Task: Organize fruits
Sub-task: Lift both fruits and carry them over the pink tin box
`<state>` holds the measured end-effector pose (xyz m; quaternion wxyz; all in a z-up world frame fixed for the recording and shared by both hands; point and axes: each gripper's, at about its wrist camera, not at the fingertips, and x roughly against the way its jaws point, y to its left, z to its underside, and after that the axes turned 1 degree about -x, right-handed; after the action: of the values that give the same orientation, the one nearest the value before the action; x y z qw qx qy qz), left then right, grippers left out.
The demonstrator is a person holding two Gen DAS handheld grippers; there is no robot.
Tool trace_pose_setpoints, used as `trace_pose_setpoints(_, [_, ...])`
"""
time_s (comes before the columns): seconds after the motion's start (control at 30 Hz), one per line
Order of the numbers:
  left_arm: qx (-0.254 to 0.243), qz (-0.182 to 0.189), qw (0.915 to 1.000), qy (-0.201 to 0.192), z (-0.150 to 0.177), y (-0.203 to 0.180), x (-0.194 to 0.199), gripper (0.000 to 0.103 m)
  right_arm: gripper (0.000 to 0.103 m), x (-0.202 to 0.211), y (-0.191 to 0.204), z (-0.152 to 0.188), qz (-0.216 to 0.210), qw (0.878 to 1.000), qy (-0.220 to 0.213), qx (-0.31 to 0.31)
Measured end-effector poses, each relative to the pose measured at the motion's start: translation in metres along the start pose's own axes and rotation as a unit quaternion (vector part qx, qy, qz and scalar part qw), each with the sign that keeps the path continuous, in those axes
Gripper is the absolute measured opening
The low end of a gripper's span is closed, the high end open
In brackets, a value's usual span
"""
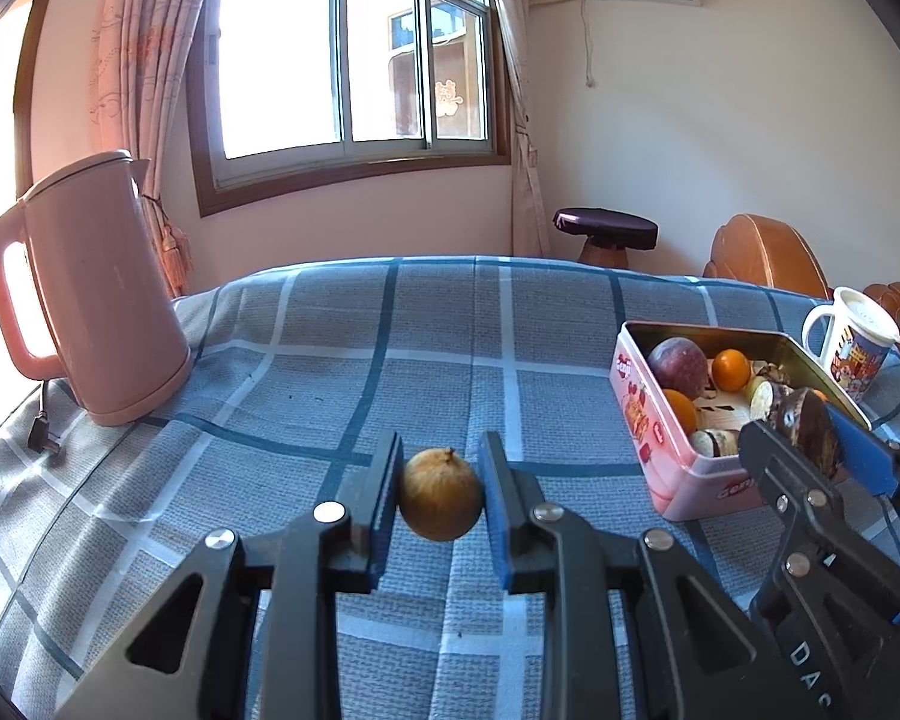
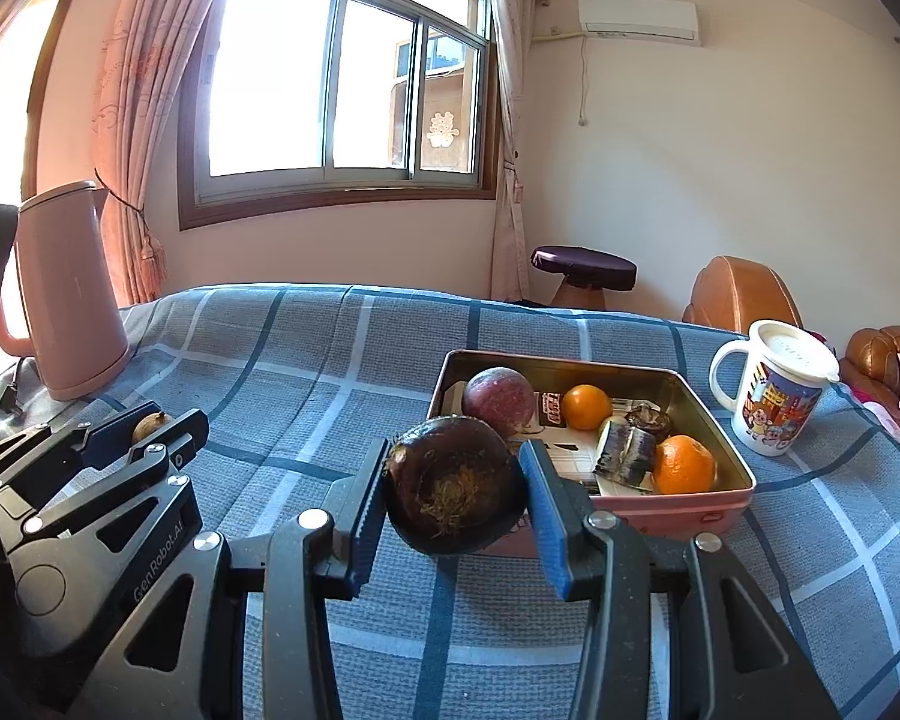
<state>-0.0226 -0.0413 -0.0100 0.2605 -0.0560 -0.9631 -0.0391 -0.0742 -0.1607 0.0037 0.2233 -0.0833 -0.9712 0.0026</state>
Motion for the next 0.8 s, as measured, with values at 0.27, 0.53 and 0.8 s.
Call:
trace_pose_setpoints(0.27, [-0.012, 0.012, 0.9999, -0.001, 0.0, -0.026, 0.002, 0.027, 0.046, 0.001, -0.022, 0.001, 0.014, 1.0, -0.002, -0.003])
trace_pose_setpoints(0.53, [-0.029, 0.028, 0.9992, -0.003, -0.001, -0.054, 0.004, 0.027, 0.046, 0.0, -0.046, 0.001, 0.031, 0.999, -0.002, -0.01])
trace_pose_setpoints(0.8, [-0.039, 0.045, 0.9982, -0.003, -0.003, -0.078, 0.005, 0.027, 0.046, -0.003, -0.066, 0.0, 0.046, 0.999, -0.002, -0.013])
